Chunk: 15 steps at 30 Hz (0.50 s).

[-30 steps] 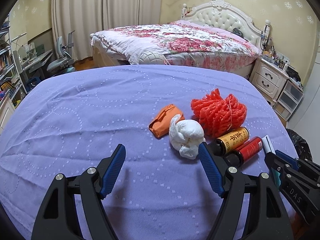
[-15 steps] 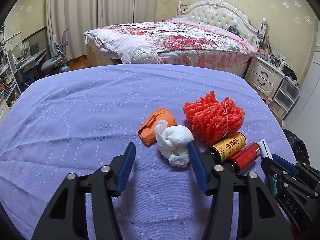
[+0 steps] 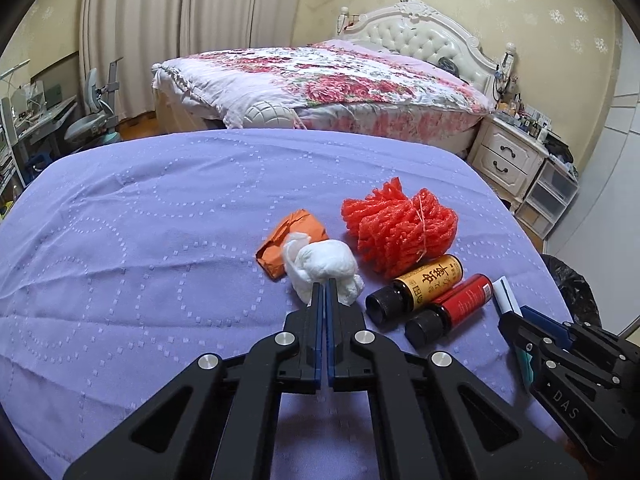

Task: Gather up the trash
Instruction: 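Grasp the white crumpled tissue with the left tool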

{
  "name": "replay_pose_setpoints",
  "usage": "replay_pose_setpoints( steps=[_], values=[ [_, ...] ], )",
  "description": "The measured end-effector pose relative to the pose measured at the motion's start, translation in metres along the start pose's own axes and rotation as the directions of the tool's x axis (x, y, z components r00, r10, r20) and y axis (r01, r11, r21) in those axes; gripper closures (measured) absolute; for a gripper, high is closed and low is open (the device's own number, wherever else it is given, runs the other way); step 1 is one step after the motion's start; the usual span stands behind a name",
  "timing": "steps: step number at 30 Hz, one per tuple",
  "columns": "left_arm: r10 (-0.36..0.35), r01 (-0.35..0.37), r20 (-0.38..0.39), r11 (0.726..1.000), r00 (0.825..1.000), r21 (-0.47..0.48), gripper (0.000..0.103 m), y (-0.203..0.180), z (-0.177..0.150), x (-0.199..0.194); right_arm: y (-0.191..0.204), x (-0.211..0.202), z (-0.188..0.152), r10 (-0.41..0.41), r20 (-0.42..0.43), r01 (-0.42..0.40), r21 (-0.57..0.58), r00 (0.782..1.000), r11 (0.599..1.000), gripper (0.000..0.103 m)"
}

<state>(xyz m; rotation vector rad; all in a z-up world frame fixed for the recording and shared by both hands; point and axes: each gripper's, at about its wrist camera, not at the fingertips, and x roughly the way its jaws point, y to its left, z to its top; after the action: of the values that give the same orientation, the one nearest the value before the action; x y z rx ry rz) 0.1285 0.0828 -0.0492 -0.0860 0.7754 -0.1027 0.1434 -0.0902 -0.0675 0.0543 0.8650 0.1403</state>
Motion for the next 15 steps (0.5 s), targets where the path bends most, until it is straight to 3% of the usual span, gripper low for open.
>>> replay_pose_setpoints(
  steps=[6,7,8,10,15],
  values=[
    [-0.007,0.007,0.001,1.000,1.000,-0.004,0.100,0.0013,-0.0023,-0.0024,-0.0002,-0.0013,-0.0026,0.002,0.001,-0.002,0.001,1.000,1.000,0.084],
    [-0.005,0.005,0.002,1.000,1.000,-0.005,0.093,0.0013,-0.0016,-0.0021,-0.0003,-0.0013,-0.0026,0.002,0.001,-0.002,0.001,1.000,1.000,0.084],
    [0.000,0.000,0.006,1.000,1.000,-0.009,0.076,0.0010,-0.0005,-0.0020,-0.0003,-0.0012,-0.0026,0.002,0.001,-0.002,0.001,1.000,1.000,0.084],
    [0.007,-0.006,0.020,1.000,1.000,-0.019,0.057,0.0023,0.0014,-0.0025,-0.0003,-0.0012,-0.0026,0.002,0.001,-0.002,0.000,1.000,1.000,0.084],
    [0.022,-0.022,0.017,1.000,1.000,-0.011,0.048,-0.0014,0.0052,0.0032,-0.0007,-0.0010,-0.0030,0.001,0.001,-0.001,0.000,1.000,1.000,0.084]
  ],
)
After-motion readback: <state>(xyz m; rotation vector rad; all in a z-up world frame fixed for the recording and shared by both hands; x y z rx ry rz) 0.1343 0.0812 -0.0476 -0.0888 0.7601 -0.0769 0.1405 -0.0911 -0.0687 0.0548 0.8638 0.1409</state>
